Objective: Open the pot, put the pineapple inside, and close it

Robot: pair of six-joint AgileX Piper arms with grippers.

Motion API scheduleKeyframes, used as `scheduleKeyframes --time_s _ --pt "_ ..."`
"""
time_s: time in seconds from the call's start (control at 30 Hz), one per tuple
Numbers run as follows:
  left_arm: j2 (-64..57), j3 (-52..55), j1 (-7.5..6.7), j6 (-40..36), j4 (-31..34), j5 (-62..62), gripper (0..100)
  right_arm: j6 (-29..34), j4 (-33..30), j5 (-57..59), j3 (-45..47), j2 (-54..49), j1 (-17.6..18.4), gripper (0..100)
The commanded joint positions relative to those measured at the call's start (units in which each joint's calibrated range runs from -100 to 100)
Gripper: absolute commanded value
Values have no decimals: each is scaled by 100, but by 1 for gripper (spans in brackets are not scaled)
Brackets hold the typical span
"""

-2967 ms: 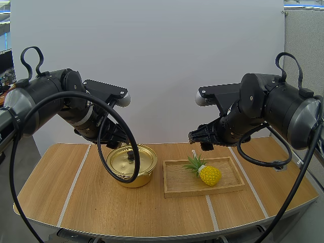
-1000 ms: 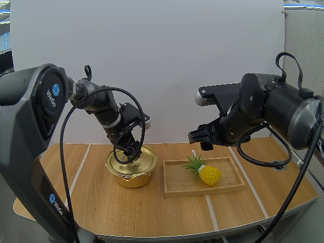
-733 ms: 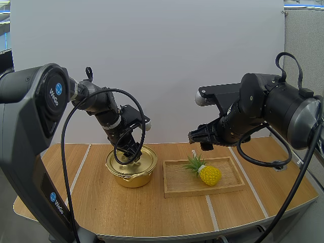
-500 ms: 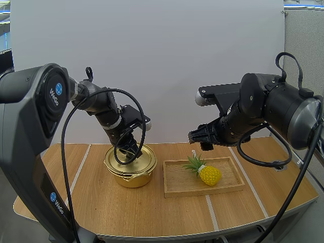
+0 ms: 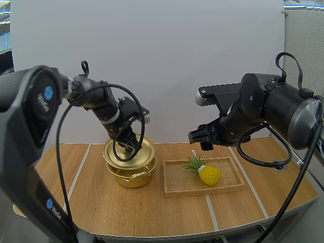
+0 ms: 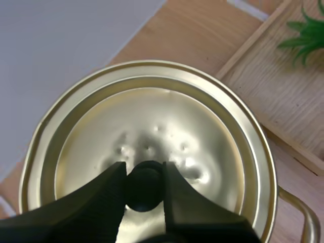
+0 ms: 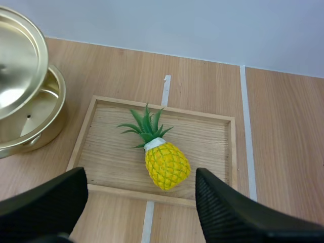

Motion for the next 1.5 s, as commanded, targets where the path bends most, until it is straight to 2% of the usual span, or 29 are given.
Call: scheduleKeyframes --time_s 0.0,0.23,0.43,0.6,0.87,1.27,1.47 --pt "-534 -354 12 -131 -48 168 1 -23 13 -99 -36 -35 -23 100" --pt "-1689 -1476 12 -598 152 133 0 -23 13 -99 -36 -35 -23 100" --pt "-2190 -2640 12 -1143 434 99 0 -23 13 -99 -36 -35 -23 100" --pt "-2281 -3741 12 -1752 929 -29 0 -23 13 -99 -36 -35 -23 100" --pt "-2281 -4865 12 -2440 1686 -765 0 -23 13 -99 -36 -35 -23 100" --pt "-2281 -5708 12 -2631 1747 -1126 0 -23 -143 -99 -36 -35 -23 100" --pt "-2376 -5708 12 -2631 1756 -1196 0 -1177 -278 -99 -36 -22 -23 100"
